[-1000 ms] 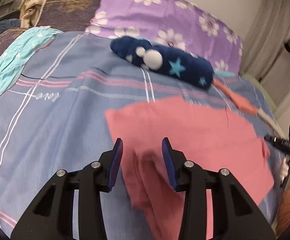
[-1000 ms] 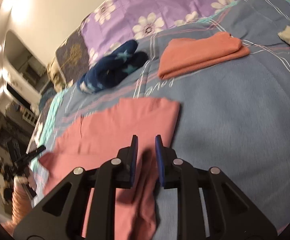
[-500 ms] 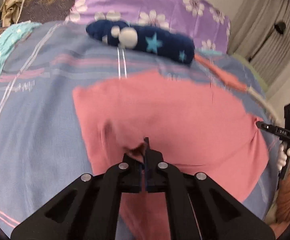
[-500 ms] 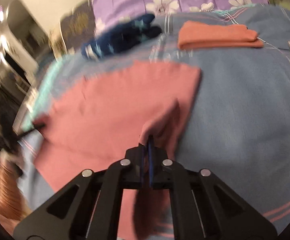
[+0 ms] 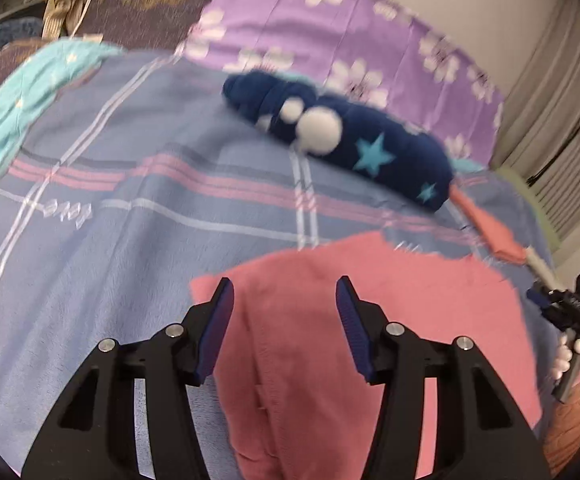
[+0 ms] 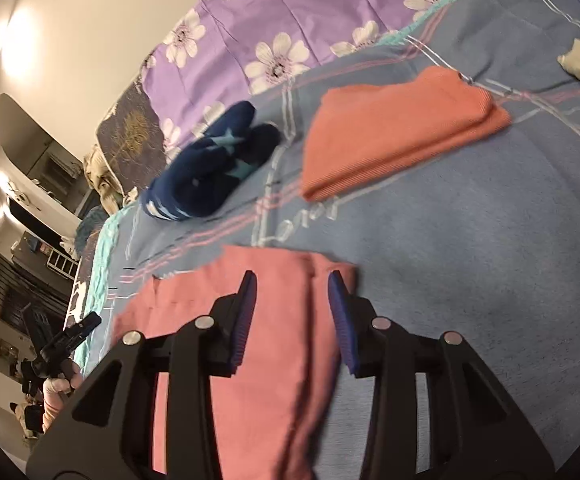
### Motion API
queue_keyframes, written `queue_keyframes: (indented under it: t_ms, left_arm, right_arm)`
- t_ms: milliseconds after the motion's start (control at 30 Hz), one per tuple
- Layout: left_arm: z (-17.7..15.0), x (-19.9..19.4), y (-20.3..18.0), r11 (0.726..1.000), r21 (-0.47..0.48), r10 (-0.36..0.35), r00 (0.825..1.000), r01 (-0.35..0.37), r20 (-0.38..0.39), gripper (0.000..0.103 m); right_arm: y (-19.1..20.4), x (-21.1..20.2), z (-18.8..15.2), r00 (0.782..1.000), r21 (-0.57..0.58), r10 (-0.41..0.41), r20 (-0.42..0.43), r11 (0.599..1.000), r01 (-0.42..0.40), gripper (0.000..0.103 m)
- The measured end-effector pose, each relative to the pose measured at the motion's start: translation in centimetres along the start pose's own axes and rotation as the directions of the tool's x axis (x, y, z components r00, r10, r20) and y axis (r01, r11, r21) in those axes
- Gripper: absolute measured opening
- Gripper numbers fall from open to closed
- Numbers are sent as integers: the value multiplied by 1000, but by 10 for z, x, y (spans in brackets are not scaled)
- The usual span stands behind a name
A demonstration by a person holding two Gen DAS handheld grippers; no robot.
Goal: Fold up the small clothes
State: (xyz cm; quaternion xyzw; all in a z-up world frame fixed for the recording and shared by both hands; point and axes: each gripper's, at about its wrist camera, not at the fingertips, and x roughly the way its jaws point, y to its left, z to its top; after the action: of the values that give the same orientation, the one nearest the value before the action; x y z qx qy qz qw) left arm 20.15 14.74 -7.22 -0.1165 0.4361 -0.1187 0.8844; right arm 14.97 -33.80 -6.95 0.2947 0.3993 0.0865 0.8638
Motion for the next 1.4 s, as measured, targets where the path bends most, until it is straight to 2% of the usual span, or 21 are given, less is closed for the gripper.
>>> queue_keyframes:
  t_ms: [167,333,400,467,500,533,567,600,733,900,1067,1133,1267,1367,1400]
  left_arm:
    - [-4,18,1,1000,26,-1,999,2,-35,53]
    - [-3,30,3,999,40,20,998,-17,-64,48]
    - [-3,32,4,999,37,18,998,-16,-64,46]
    - [-5,33,4,999,46,20,998,-17,-63,38]
    - [-6,34,5,999,49,22,998,-19,-62,26]
    - [-5,34,5,999,47,22,998,-19,-60,11]
    - [-4,33,7,999,38,17,998,-15,-55,6]
    - [-4,31,7,999,31,9,999,-7,-44,3]
    - [1,10,-5,997,75,11,999,-13,31,2]
    - [16,-24,-28,991,128,-49,990,31,133,2]
    - [48,-29,-45,985,172,-24,980,-10,196,2]
    - [59,-15,-42,984,169,14,982,-47,191,2]
    - [59,42,-23,981,161,104,993,-111,51,3]
    - [43,53,-11,983,149,109,994,-108,2,12]
    - [37,48,-8,984,143,104,995,-104,6,19]
  right_arm:
    - [18,9,-5,1000,-92,4,-24,996,-6,34]
    - [23,26,-7,995,-133,-85,-60,988,77,34]
    - [19,32,-8,994,-124,-82,-73,990,73,34]
    - [18,36,-10,994,-122,-69,-84,991,58,34]
    - [19,39,-12,994,-130,-57,-92,991,45,32]
    - [20,40,-12,995,-140,-38,-97,990,24,15]
    - [21,40,-12,995,-144,-29,-98,989,15,5]
    - [24,37,-12,997,-151,-24,-79,988,12,5]
    - [39,18,-8,1000,-175,0,-9,985,-1,4]
    - [64,-5,1,997,-230,47,67,973,-30,4]
    - [74,2,31,993,-243,18,112,970,10,4]
    - [67,22,44,996,-226,-19,83,973,37,4]
    - [40,66,48,994,-171,-102,-36,981,95,11]
    - [23,66,31,993,-143,-103,-64,985,93,14]
    - [20,60,26,993,-144,-101,-62,985,91,15]
